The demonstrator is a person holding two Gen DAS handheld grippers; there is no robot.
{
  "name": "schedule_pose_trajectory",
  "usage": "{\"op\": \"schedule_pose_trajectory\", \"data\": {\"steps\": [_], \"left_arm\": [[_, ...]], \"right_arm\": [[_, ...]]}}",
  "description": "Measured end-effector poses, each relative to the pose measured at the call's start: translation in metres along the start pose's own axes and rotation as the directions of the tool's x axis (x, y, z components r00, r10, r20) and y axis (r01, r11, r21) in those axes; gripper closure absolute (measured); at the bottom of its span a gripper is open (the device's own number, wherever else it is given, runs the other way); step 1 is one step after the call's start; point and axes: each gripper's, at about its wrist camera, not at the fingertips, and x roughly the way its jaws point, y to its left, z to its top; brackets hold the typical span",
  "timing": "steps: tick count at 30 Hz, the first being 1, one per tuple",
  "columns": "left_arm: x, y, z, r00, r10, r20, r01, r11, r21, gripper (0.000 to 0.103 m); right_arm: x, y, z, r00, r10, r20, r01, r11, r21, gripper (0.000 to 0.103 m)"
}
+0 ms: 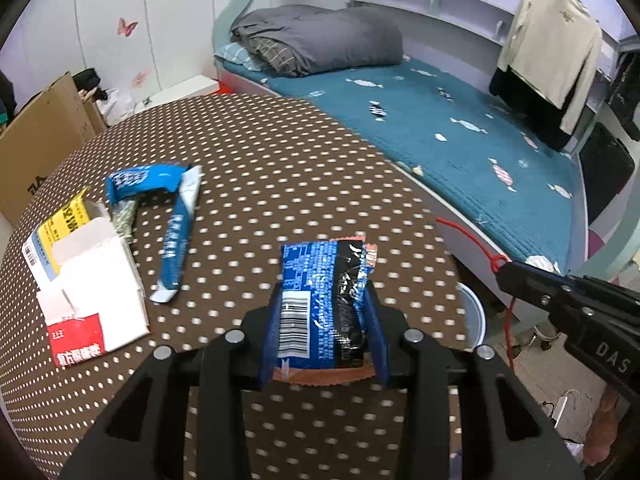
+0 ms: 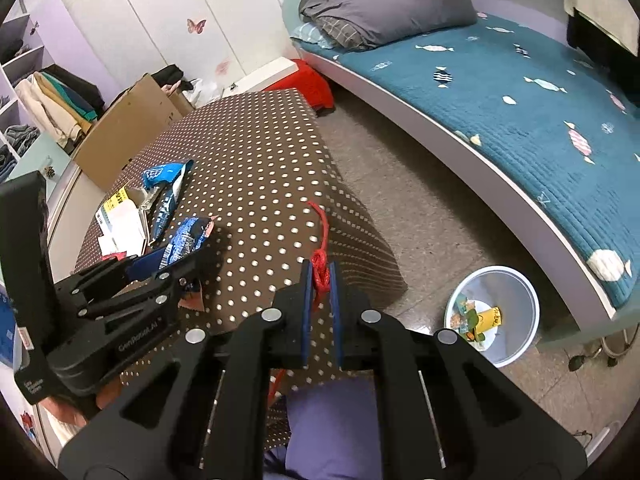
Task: Collect trash
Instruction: 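Carry wrapper and string over the blue bucket and open both tools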
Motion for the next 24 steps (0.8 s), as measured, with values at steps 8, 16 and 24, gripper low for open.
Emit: {"op": "schedule_pose_trajectory", "data": {"steps": [8, 16, 24], "left_arm": [[-0.005, -0.046, 0.000, 0.999, -0.053, 0.010, 0.052, 0.997, 0.061, 0.066], [-0.004, -0.101, 0.003, 0.992, -0.123, 0.002, 0.121, 0.982, 0.141, 0.066], [0.004, -0.156, 0.003, 0.983, -0.181, -0.024, 0.182, 0.959, 0.219, 0.066]], "right_arm": [[-0.021, -0.031, -0.009, 0.999, -0.041, 0.029, 0.040, 0.998, 0.057, 0.094], [-0.041, -0.069, -0.019, 0.994, -0.098, 0.055, 0.090, 0.987, 0.132, 0.094], [-0.065, -0.107, -0.032, 0.983, -0.166, 0.076, 0.147, 0.966, 0.212, 0.094]]}}
